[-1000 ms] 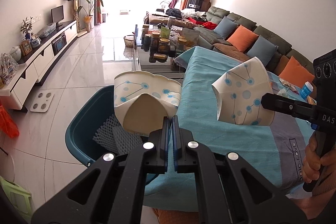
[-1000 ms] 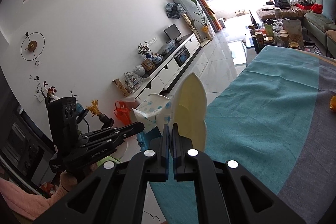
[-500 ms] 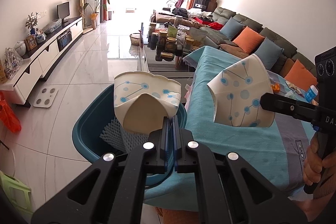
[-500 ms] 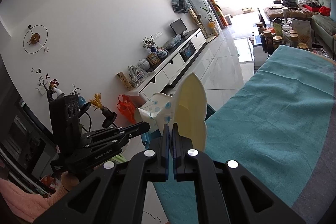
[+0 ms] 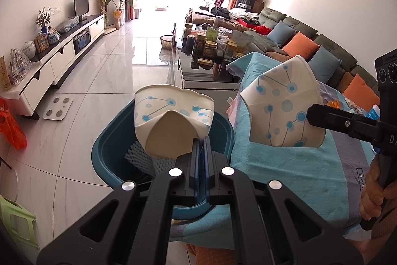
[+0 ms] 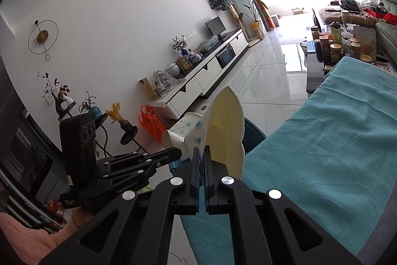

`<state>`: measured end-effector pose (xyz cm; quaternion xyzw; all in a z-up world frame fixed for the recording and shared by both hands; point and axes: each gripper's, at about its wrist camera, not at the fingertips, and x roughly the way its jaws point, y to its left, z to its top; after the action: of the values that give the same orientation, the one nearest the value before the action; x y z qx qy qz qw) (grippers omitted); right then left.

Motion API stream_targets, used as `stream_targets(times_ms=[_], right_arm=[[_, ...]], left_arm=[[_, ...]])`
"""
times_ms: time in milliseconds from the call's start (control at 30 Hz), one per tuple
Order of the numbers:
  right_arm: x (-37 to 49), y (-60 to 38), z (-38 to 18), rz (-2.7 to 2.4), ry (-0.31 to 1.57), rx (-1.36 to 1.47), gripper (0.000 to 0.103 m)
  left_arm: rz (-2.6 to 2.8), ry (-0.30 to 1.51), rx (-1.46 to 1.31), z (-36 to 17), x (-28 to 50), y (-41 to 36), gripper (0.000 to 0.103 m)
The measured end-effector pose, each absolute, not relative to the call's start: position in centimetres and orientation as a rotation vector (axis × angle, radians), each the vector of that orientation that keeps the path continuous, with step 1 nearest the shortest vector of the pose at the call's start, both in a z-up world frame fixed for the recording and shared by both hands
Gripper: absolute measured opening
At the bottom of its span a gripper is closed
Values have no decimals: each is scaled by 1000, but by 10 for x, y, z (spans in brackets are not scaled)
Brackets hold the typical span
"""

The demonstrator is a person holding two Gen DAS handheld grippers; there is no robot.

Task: Collect trash
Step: 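Carry both blue-dotted paper cups over the teal bin, then open both tools to drop the paper cups into the teal bin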

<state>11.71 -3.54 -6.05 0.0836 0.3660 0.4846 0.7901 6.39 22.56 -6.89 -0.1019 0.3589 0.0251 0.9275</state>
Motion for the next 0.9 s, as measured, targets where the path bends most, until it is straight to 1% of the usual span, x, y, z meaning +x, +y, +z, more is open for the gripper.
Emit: stream_targets(times_ms=[900], right_arm=[[136,0,-67,1062,850,117,2]], left_arm=[[102,781,-245,-94,80,240,4]])
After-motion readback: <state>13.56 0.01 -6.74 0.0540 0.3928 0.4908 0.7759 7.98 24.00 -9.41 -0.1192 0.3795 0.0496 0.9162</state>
